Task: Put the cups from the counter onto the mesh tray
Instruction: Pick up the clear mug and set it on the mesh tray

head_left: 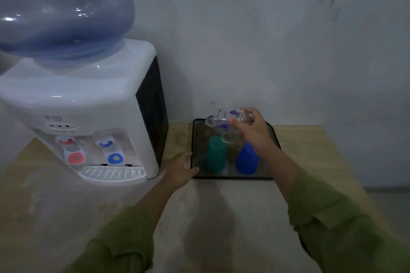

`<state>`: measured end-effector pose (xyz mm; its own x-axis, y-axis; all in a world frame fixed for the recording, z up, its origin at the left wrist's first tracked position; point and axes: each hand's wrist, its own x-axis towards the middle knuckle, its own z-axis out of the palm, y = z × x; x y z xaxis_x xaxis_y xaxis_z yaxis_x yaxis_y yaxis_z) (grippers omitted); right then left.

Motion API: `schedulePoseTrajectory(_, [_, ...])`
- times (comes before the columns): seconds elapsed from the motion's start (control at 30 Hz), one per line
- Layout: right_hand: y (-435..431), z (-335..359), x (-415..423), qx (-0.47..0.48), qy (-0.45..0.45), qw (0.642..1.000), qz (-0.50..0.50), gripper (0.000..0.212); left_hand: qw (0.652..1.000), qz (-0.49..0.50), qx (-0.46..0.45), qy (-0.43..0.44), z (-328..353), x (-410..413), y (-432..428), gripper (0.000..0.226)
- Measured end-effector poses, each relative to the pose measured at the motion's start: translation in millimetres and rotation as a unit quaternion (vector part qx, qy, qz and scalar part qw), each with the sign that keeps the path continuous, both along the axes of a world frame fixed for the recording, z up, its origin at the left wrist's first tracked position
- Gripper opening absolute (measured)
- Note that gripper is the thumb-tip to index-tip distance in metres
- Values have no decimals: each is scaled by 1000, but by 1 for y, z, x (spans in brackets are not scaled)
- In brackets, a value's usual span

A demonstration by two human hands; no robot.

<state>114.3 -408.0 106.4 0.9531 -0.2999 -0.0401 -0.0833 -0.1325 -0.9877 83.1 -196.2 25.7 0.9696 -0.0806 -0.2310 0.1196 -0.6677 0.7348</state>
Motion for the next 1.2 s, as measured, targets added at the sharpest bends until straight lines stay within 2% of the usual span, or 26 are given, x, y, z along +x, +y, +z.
schedulePoseTrajectory(0.13, [-38,-13,38,-89,18,995,-33,57,999,3,50,2,-8,19,-20,62])
schedulePoseTrajectory(0.3, [-73,-45,71,-188,45,980,-50,64,1000,9,20,5,-26,39,-31,65])
schedulePoseTrajectory(0.5, [-93,-73,94,-324,102,941,3,64,999,30,44,-1,-42,50,-42,54])
schedulePoseTrajectory(0.63, [-97,-86,102,-407,118,903,73,68,996,47,68,-13,-50,51,-39,57])
schedulePoseTrajectory(0.8, [-91,-92,108,-461,119,872,116,69,995,58,72,-26,-57,54,-36,54])
schedulePoseTrajectory(1.2, [-81,-94,120,-497,119,846,154,70,995,40,81,-34,-59,59,-31,51])
